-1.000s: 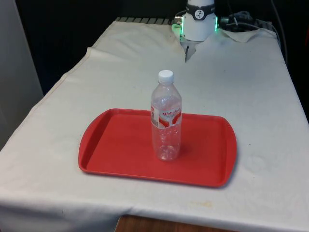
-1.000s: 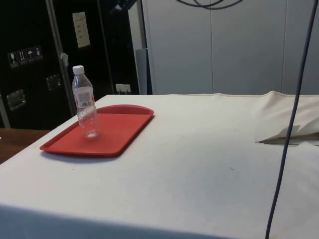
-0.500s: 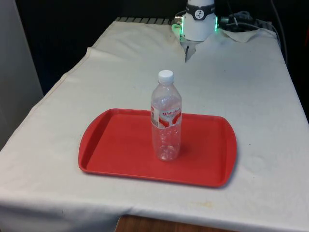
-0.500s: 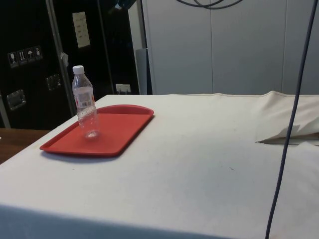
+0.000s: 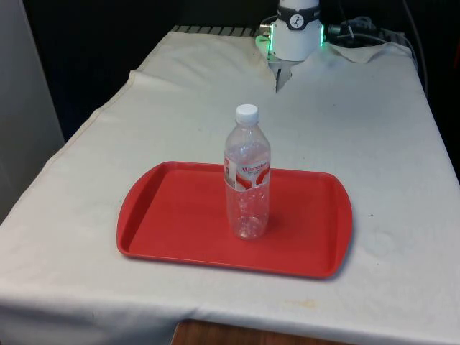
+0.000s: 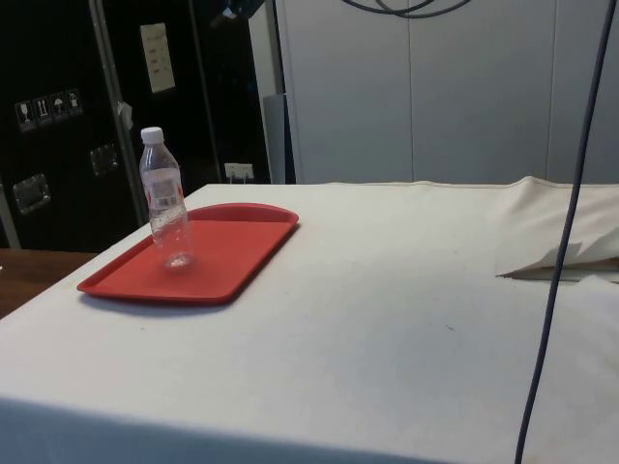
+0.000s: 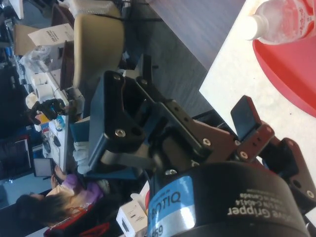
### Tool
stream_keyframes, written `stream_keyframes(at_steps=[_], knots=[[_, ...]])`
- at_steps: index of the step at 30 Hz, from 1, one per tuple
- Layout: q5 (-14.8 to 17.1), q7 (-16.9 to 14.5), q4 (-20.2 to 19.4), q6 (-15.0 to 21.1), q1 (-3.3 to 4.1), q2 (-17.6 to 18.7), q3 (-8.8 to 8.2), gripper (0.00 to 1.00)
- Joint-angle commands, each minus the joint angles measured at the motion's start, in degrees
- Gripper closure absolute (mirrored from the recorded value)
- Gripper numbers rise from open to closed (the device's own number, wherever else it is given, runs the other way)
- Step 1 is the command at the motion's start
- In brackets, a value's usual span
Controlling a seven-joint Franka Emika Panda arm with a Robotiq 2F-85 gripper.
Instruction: Place the bottle upright on the tray.
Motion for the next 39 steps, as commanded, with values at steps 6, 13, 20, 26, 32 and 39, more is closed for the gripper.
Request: stream_keyframes(at_steps=[6, 13, 20, 26, 32, 39], knots=[[-0.46, 0.23, 0.11, 0.69, 0.00, -0.06, 0.11, 0.00], [-0.97, 0.34, 0.46, 1.20, -0.06, -0.23, 0.11, 0.00], [-0.69, 0.17, 0.69, 0.74, 0.00, -0.29, 0.06, 0.00], [-0.57, 0.11, 0.80, 0.40, 0.00, -0.23, 0.00, 0.00], [-1.38, 0.40, 0.74, 0.46, -0.11, 0.06, 0.06, 0.00], [-3.55, 0.86, 0.69, 0.57, -0.23, -0.69, 0.06, 0.00]])
